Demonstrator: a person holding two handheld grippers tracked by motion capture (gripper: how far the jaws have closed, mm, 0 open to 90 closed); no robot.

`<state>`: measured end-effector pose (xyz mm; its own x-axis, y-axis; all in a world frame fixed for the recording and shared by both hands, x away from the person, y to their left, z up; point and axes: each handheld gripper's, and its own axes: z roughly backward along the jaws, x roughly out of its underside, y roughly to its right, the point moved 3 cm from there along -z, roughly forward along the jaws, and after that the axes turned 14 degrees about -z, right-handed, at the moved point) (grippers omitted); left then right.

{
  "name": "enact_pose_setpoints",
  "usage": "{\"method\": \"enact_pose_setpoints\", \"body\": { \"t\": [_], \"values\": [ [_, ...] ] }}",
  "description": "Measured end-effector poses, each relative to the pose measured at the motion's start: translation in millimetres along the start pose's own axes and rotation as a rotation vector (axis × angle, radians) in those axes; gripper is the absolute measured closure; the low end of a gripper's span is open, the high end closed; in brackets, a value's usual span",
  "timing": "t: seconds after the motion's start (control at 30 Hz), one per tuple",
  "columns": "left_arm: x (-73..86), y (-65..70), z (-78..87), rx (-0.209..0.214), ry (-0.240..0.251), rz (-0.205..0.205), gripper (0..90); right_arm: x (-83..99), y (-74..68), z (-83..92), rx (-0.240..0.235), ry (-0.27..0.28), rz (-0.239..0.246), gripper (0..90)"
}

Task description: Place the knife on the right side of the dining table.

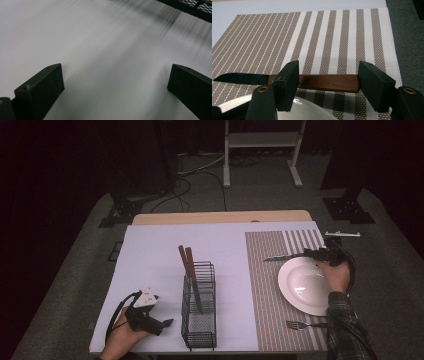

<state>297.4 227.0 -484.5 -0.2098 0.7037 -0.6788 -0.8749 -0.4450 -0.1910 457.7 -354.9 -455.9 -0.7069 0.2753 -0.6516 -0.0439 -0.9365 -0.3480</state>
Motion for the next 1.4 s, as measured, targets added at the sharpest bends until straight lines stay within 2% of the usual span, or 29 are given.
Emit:
{"method": "enact_pose_setpoints", "body": {
  "t": [0.53, 0.7, 0.83, 1.1, 1.27, 1.4],
  "values": [
    [0.0, 0.0, 0.0, 0.0, 0.0, 0.0, 0.0, 0.4, 3.8, 1.2, 0.006, 0.004, -0.007, 33.1],
    [0.0, 0.0, 0.0, 0.0, 0.0, 0.0, 0.0, 0.0, 3.7, 5.5, 0.003, 0.023, -0.006, 33.0],
    [0.0, -0.3, 0.0, 0.001, -0.001, 0.0, 0.0, -1.8, -3.4, 13.1, -0.023, 0.036, 0.007, 32.6],
    [0.0, -0.3, -0.1, 0.001, -0.001, 0.0, 0.0, -5.3, -26.4, 29.4, -0.081, 0.053, 0.07, 29.3],
    [0.0, -0.1, 0.0, 0.001, 0.001, 0.001, 0.0, -3.3, -38.3, 37.8, -0.129, 0.074, 0.094, 23.7],
    [0.0, 0.0, 0.1, 0.001, 0.0, 0.001, 0.0, 2.0, -49.7, 42.6, -0.163, 0.076, 0.132, 17.4]
  ]
}}
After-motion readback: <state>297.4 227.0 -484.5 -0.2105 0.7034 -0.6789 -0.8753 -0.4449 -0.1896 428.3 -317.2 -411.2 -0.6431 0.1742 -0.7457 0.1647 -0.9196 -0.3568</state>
